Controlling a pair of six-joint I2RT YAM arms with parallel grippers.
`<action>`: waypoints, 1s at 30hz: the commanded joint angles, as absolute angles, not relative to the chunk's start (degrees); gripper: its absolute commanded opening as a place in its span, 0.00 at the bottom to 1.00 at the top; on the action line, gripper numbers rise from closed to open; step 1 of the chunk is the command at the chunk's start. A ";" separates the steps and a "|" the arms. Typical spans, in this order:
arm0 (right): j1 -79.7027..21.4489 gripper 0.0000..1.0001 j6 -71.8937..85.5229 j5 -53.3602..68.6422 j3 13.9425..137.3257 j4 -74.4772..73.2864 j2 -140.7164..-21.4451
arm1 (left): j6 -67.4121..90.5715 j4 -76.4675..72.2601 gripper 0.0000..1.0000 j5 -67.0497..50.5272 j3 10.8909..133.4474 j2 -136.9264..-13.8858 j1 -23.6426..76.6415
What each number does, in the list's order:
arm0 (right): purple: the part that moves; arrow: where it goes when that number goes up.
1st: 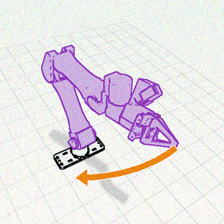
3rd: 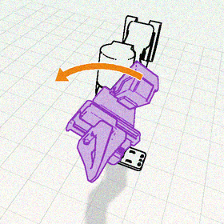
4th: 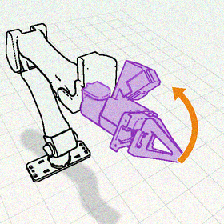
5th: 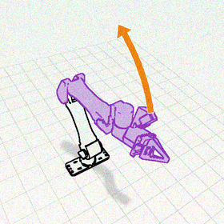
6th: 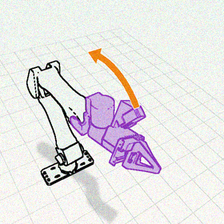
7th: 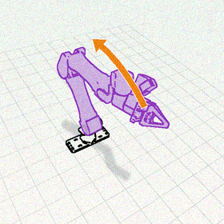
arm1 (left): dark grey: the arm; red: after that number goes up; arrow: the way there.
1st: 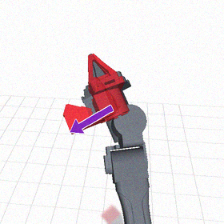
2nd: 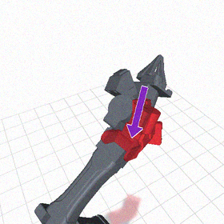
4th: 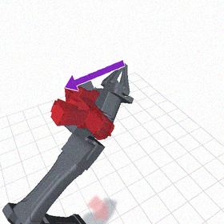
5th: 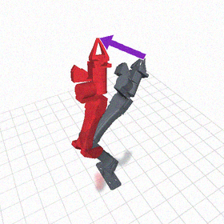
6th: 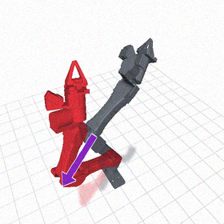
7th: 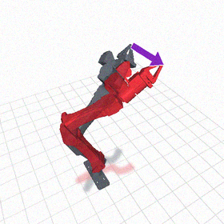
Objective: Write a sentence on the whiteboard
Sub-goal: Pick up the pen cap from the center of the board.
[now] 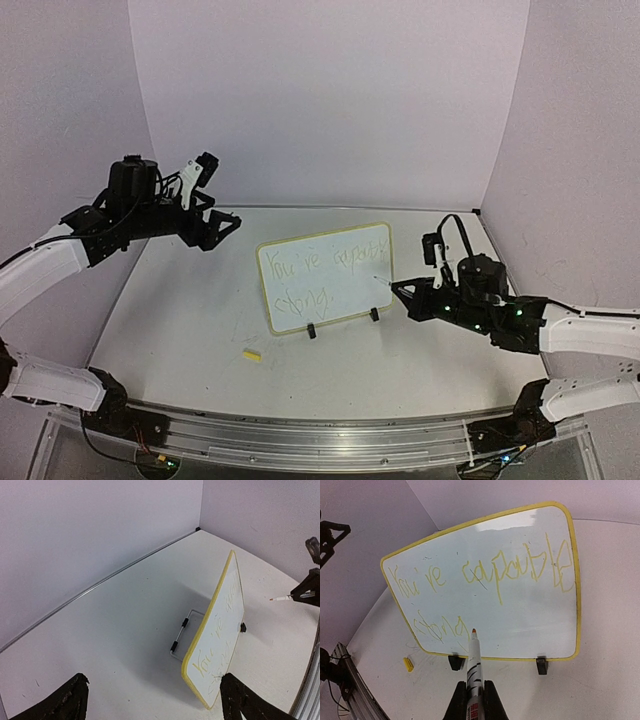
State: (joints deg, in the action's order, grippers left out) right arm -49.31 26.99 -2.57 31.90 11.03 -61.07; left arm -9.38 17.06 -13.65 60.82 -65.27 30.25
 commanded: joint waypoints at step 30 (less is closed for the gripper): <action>-43.26 0.00 31.85 13.19 28.55 2.54 -51.25 | 25.24 -23.67 0.84 -20.28 20.39 -73.14 41.31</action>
State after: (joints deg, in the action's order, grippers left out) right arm -43.27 30.44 12.20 28.97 2.07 -52.24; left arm 26.72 -17.70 -18.67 21.26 -71.10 40.59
